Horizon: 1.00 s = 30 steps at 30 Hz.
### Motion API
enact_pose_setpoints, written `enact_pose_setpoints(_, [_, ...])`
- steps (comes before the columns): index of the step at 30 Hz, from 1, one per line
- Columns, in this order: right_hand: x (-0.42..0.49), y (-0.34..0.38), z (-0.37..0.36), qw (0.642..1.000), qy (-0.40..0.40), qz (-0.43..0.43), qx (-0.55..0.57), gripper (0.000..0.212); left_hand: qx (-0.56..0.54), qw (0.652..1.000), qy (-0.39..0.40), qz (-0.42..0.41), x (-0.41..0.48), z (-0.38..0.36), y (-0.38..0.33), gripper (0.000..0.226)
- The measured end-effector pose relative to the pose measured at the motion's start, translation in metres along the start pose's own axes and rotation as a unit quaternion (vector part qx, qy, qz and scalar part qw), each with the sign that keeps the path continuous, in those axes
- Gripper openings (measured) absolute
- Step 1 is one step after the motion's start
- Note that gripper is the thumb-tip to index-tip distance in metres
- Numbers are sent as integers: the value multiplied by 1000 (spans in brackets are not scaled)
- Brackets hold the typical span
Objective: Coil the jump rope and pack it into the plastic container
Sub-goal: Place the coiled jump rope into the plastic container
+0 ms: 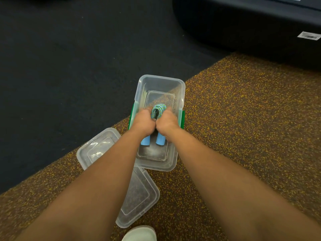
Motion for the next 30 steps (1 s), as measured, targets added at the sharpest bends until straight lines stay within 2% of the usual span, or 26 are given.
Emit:
enact_pose_setpoints(3, [5, -2, -4, 1000, 4, -3, -14, 64, 21, 1000, -6, 4, 8, -5, 6, 52])
enact_pose_setpoints(8, [8, 0, -6, 997, 25, 24, -73, 83, 60, 998, -13, -6, 11, -11, 8, 57])
enact_pose_setpoints(11, [6, 1, -7, 992, 33, 43, -115, 87, 79, 996, -19, -23, 10, -12, 8, 63])
enact_pose_setpoints(15, [2, 7, -7, 986, 35, 66, -148, 83, 92, 994, -31, -50, 8, -11, 6, 70])
enact_pose_setpoints(20, [-1, 13, -6, 982, 34, 84, -168, 76, 61, 992, -51, -96, -2, -5, 0, 56])
enact_pose_setpoints(25, [-5, 15, 2, 988, 45, 74, -130, 76, 96, 988, -57, -108, -4, -3, -2, 63])
enact_pose_setpoints(30, [-14, 18, 11, 990, 38, 97, -92, 58, 47, 987, -84, -128, -14, 15, -2, 46])
Point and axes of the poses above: each hand's wrist, its own x-axis towards the middle knuckle, its own z-axis out of the back of the hand, y = z × x, the point moved 5 cm from there along x, towards the middle knuckle, and after that the axes turned 11 degrees about z, right-handed, at the moved point
